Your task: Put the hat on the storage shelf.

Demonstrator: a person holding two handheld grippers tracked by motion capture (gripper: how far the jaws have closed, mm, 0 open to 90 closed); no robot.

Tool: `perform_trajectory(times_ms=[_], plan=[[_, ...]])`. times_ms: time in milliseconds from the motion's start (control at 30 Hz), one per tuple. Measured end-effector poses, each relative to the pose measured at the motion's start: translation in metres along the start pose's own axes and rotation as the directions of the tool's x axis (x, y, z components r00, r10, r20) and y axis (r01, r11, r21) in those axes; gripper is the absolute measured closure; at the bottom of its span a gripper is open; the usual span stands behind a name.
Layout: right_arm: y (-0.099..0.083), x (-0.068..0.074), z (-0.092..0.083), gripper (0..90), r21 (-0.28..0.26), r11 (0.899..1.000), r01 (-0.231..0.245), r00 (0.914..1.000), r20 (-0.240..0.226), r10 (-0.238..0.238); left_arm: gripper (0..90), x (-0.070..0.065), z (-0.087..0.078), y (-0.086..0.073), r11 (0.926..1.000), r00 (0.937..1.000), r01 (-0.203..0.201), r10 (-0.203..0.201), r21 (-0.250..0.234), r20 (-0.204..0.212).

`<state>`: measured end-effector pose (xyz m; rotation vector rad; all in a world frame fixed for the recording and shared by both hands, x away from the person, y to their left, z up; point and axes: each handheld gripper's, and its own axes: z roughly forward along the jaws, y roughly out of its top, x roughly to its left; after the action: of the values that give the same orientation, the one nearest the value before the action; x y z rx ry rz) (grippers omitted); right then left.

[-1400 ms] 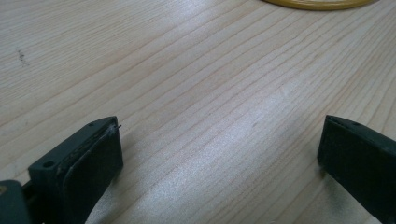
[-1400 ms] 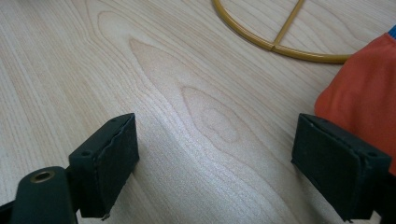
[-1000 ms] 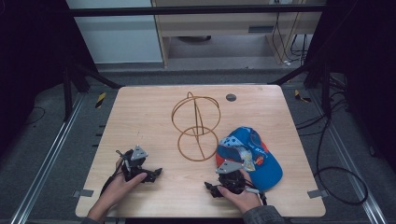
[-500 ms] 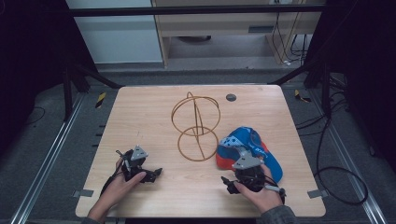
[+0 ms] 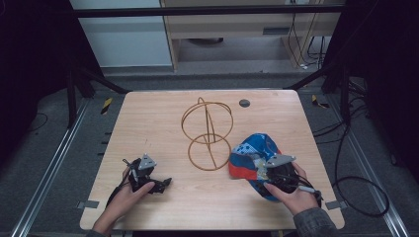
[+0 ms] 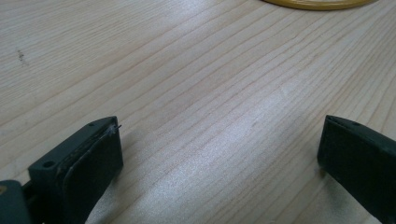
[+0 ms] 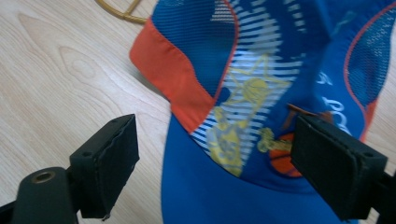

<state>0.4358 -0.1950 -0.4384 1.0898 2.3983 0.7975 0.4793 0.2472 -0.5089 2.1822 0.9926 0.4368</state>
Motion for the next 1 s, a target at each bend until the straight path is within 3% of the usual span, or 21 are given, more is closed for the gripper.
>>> perform_trajectory(times_ms=[200, 567, 767, 833, 900, 1000], plan=[[0.007, -0.022, -0.006, 15.0, 0.057, 0.998, -0.037, 0.9992, 0.013, 0.037, 0.0, 0.000, 0.000, 0.000, 1.0000, 1.0000, -0.001, 0.001, 0.000, 0.001], [0.021, -0.045, -0.008, 27.1, 0.088, 0.992, -0.093, 0.9956, 0.001, 0.094, 0.0, 0.000, 0.000, 0.000, 1.0000, 1.0000, -0.001, 0.001, 0.000, 0.000], [0.034, -0.052, 0.000, 33.0, 0.100, 0.988, -0.116, 0.9928, -0.021, 0.118, 0.0, 0.000, 0.000, 0.000, 1.0000, 1.0000, -0.002, 0.002, 0.000, 0.001], [0.038, -0.053, 0.004, 37.1, 0.103, 0.982, -0.156, 0.9855, -0.051, 0.162, 0.0, 0.000, 0.000, 0.000, 1.0000, 1.0000, -0.001, 0.001, 0.000, 0.001], [0.042, -0.051, 0.008, 39.8, 0.109, 0.983, -0.149, 0.9852, -0.070, 0.157, 0.0, 0.000, 0.000, 0.000, 1.0000, 1.0000, -0.001, 0.001, 0.000, 0.001], [0.047, -0.050, 0.013, 45.1, 0.136, 0.982, -0.134, 0.9887, -0.049, 0.142, 0.0, 0.000, 0.000, 0.000, 1.0000, 1.0000, 0.000, 0.000, 0.000, 0.000]])
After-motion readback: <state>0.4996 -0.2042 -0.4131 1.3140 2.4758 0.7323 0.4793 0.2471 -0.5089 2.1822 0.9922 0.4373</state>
